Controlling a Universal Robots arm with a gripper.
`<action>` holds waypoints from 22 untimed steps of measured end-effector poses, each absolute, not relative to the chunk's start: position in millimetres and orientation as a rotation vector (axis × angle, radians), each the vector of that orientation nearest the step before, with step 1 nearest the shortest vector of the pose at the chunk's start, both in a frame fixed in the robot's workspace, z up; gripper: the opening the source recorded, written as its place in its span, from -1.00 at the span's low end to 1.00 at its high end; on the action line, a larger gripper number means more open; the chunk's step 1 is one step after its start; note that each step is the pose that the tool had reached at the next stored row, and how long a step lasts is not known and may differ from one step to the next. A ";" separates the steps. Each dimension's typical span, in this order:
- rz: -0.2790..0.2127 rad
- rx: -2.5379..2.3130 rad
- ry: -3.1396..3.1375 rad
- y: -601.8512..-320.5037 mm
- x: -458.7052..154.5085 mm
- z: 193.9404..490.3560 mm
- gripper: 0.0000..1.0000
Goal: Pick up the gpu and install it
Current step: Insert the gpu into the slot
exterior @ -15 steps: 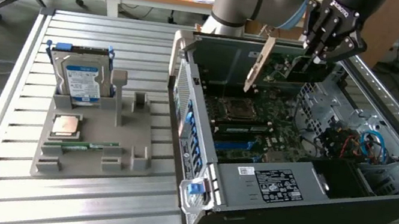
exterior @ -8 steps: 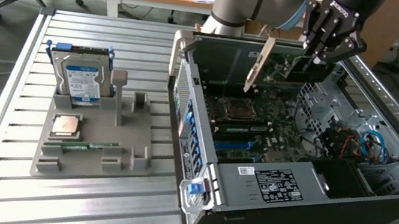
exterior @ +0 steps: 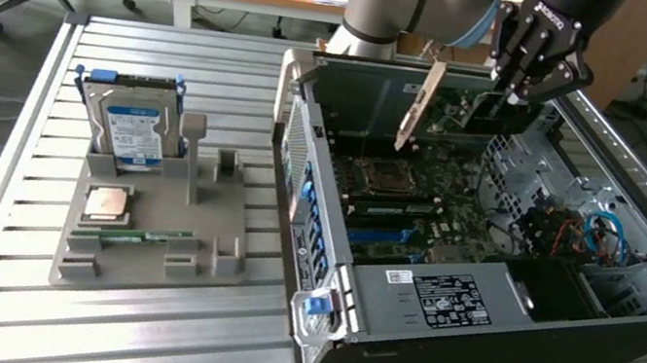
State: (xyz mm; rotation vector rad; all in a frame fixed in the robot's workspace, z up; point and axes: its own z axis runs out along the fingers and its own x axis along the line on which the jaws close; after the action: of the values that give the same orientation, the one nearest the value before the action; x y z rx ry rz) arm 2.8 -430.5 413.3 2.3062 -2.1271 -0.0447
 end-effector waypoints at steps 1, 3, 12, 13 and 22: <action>-0.045 2.306 -2.127 -430.5 2.8 413.1 -0.47; -0.045 2.306 -2.127 -430.5 2.8 412.6 -0.47; -0.045 2.306 -2.127 -430.4 2.8 411.7 -0.47; -0.045 2.306 -2.127 -430.5 2.8 411.3 -0.47; -0.045 2.306 -2.127 -430.5 2.8 406.3 -0.47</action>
State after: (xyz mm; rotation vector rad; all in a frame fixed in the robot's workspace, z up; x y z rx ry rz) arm 2.8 -430.5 406.3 2.3061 -2.1270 -0.0446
